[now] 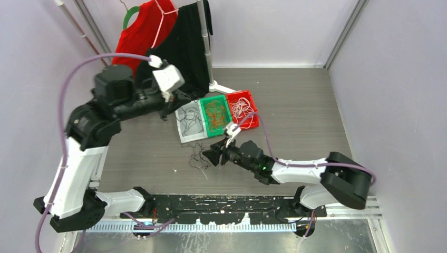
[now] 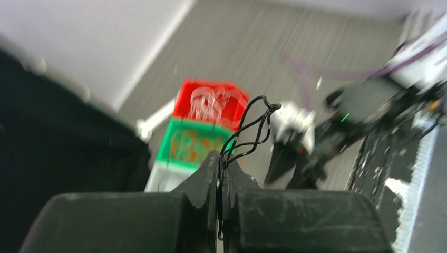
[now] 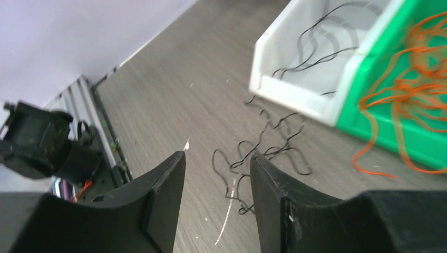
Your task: Untangle the cables
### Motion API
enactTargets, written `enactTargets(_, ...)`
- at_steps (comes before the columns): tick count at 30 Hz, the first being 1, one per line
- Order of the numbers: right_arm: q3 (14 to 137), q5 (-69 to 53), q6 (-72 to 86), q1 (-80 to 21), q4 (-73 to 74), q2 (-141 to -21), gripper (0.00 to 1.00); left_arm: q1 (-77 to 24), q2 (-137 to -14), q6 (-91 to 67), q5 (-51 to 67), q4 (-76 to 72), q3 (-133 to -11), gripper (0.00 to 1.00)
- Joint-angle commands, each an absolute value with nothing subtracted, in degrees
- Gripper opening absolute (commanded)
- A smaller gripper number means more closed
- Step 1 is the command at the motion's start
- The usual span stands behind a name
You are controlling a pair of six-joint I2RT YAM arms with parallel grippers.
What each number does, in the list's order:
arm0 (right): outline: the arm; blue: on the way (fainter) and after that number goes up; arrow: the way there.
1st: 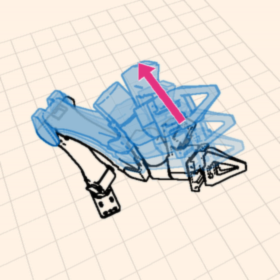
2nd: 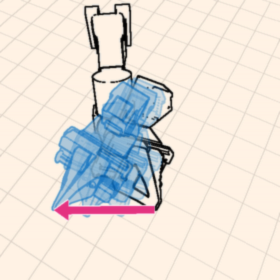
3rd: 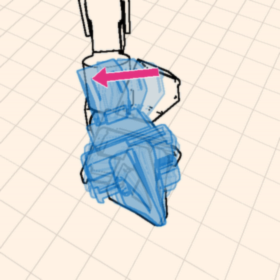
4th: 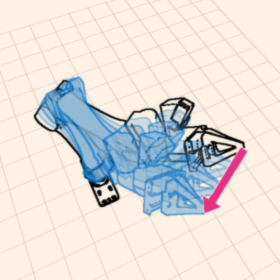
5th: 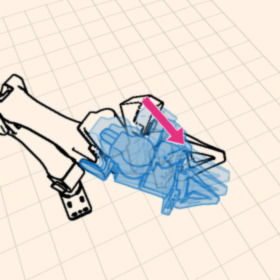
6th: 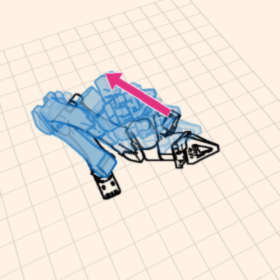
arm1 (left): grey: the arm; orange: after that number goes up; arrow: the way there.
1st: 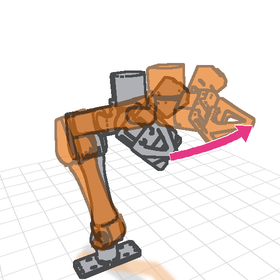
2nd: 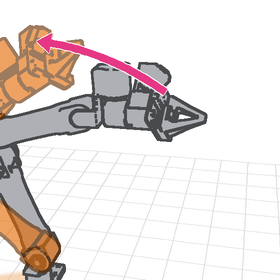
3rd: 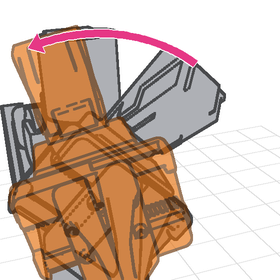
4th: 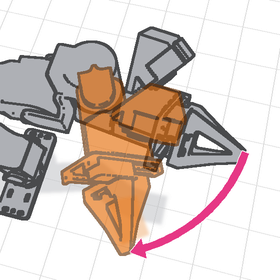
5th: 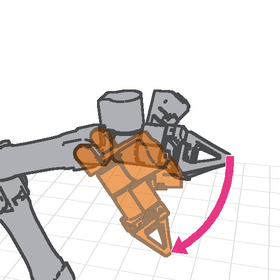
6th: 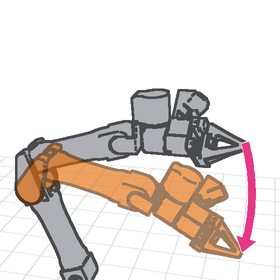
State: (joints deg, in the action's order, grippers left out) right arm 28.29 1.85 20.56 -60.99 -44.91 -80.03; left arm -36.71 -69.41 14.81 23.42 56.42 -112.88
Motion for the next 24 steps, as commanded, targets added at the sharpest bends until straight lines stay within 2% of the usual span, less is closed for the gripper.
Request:
enactTargets(1, 27.3, 11.7, 21.7, -60.2, -39.6, -70.5, 0.53, -35.4, -69.4, 22.0, 10.4, 49.4, -100.1, 0.00)
enactTargets(5, 25.8, 19.5, 22.2, -60.2, -32.3, -62.9, 0.51, -31.4, -71.7, 23.3, 10.5, 44.0, -91.3, 0.00)
enactTargets(11, 23.6, 26.0, 21.4, -60.0, -27.0, -54.9, 0.51, -27.1, -80.3, 26.8, 9.6, 37.0, -84.4, 0.00)
enactTargets(24, 22.7, 27.3, 20.3, -59.9, -23.3, -50.6, 0.50, -22.5, -97.1, 27.2, 7.9, 27.3, -83.6, 0.00)
